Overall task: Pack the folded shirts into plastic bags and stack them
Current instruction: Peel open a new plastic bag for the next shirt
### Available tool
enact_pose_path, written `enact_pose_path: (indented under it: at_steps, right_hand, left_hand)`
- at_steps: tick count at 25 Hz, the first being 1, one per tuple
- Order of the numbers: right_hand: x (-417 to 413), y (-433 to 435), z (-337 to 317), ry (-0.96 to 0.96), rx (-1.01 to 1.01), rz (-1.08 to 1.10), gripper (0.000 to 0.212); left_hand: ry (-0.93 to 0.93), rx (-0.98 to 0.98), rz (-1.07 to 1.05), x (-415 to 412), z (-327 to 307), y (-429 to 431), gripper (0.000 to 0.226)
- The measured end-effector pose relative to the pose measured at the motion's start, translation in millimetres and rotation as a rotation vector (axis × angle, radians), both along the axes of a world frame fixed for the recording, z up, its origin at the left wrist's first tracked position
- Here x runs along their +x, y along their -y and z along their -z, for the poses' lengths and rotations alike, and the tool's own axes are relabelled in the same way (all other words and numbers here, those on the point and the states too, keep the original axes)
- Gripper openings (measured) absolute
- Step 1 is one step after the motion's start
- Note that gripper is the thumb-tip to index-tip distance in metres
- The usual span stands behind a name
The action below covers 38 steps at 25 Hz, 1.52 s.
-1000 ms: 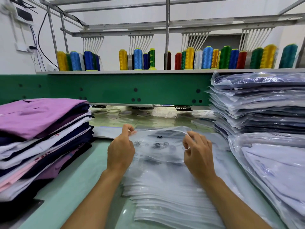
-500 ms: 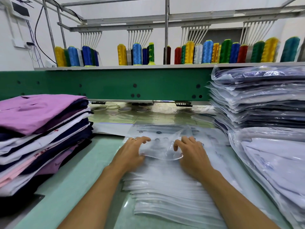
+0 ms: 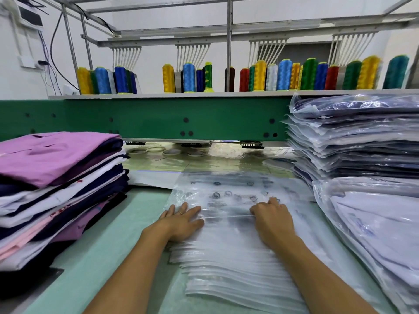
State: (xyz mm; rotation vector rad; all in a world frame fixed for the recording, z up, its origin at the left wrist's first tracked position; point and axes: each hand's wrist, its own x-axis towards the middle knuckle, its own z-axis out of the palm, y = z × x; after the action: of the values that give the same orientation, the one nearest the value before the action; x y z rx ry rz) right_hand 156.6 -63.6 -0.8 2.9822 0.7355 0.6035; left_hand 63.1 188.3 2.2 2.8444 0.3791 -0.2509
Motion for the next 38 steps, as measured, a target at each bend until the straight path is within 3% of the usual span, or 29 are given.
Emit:
enact_pose_path:
  at_steps: [3, 4, 7, 9, 13, 18, 21, 23, 27, 30, 32, 34, 36, 38]
  right_hand:
    - [-1.0, 1.3, 0.6, -0.018, 0.093, -0.171, 0.054]
    - [-1.6, 0.2, -0.1, -0.057, 0.176, -0.254, 0.049]
    - [-6.4, -8.7, -0.4, -0.154, 0.35, -0.374, 0.006]
    - [-6.9, -12.7, 1.8, -0.171, 0.335, -0.359, 0.013]
    - [-6.6, -12.6, -0.2, -0.187, 0.332, -0.357, 0.029]
    - [-12.4, -27.9, -8.3, -0.187, 0.212, -0.324, 0.038]
    - [-16.8, -51.8, -22.0, -0.177, 0.199, -0.308, 0.042]
    - [-23.5, -76.1, -35.7, -0.233, 0.24, -0.31, 0.037]
    - [-45.4, -143.6, -67.8, -0.393, 0.457, -0.395, 0.015]
    - [-73.6, -201.2, -93.5, -0.536, 0.661, -0.566, 0.01]
    - [-93.4, -235.7, -108.5, -0.66, 0.807, -0.665, 0.01]
    - [-109.7, -265.4, -121.3, -0.789, 0.935, -0.721, 0.012]
    - [-122.4, -290.6, -132.4, -0.88, 1.012, -0.74, 0.017]
    - [-131.0, -309.3, -139.2, -0.937, 1.063, -0.741, 0.019]
  left_hand:
    - [0.136, -0.011, 0.001, -2.4, -2.4, 3.7, 0.054]
    - [0.247, -0.02, 0.014, -2.8, -3.9, 5.7, 0.044]
    - [0.547, -0.009, 0.038, -2.2, -10.1, 15.6, 0.032]
    - [0.631, 0.015, 0.044, 0.0, -9.4, 19.3, 0.031]
    - [0.498, -0.044, 0.113, 1.5, -4.3, 19.7, 0.036]
    - [0.393, 0.113, 0.106, 4.4, -1.8, 35.7, 0.054]
    - [0.34, -0.149, 0.092, -5.2, -20.9, 32.7, 0.053]
    - [0.374, -0.132, 0.089, -15.7, -40.0, 15.7, 0.043]
    - [0.553, 0.284, -0.048, -48.5, -94.8, -42.4, 0.036]
    - [0.524, 0.556, -0.263, -88.1, -140.7, -94.7, 0.046]
    - [0.404, 0.572, -0.427, -115.7, -163.9, -128.2, 0.048]
    - [0.333, 0.52, -0.497, -139.7, -179.2, -155.5, 0.027]
    - [0.366, 0.506, -0.514, -158.9, -191.1, -177.4, 0.008]
    - [0.444, 0.497, -0.541, -172.1, -198.8, -195.7, 0.009]
